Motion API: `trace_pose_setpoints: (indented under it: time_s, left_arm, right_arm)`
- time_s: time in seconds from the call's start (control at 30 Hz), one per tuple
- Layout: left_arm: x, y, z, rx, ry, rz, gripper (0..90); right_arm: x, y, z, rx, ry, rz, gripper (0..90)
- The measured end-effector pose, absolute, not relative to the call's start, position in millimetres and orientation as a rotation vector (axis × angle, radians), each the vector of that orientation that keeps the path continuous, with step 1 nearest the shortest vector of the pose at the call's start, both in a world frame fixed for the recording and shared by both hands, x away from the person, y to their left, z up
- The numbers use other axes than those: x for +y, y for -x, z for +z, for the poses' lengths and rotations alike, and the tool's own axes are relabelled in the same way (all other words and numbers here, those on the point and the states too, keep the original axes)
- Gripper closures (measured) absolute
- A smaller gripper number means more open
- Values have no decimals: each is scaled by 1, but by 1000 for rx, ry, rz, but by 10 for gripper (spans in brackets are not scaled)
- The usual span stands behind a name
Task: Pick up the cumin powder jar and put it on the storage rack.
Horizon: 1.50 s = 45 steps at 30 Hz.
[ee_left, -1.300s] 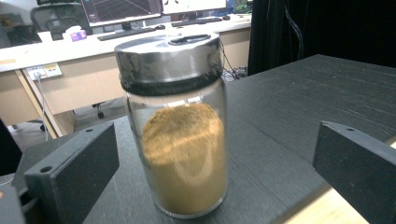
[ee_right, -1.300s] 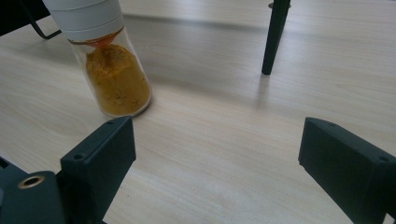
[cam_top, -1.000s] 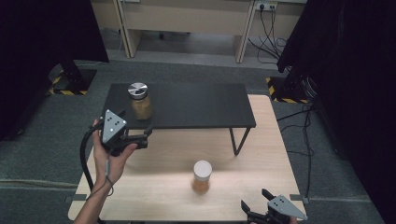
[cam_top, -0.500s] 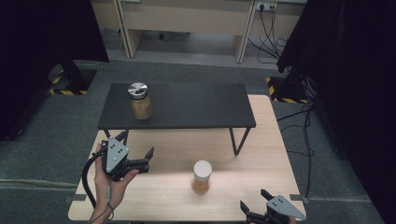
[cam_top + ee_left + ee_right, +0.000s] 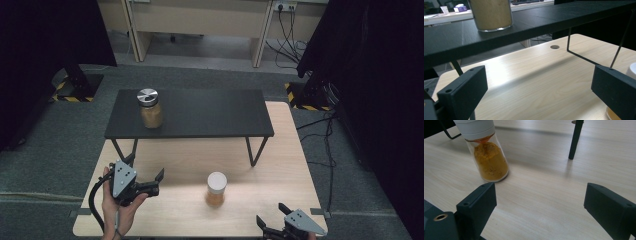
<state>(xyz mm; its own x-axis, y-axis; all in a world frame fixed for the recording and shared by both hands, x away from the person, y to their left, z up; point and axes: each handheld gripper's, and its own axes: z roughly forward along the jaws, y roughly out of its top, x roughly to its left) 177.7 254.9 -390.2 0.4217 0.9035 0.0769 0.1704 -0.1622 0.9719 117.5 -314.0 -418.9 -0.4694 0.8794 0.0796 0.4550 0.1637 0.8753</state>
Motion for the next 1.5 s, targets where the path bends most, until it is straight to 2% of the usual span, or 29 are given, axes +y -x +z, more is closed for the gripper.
trace_pose_setpoints:
  time_s: [0.67,0.9,1.23,1.5]
  left_arm:
    - [250,-157,-429,1041,-1595,913,0]
    - [254,-156,-431,1064,-1591,920,0]
    - [252,-162,-419,1159,-1648,854,0]
    - [253,-159,-417,1149,-1645,866,0]
  right_arm:
    - [-314,-115,-417,1991,-1250,1257,112]
    - [-314,-112,-414,1984,-1238,1264,112]
    - [-311,-106,-408,1978,-1209,1267,112]
    - [-309,-104,-404,1976,-1191,1279,112]
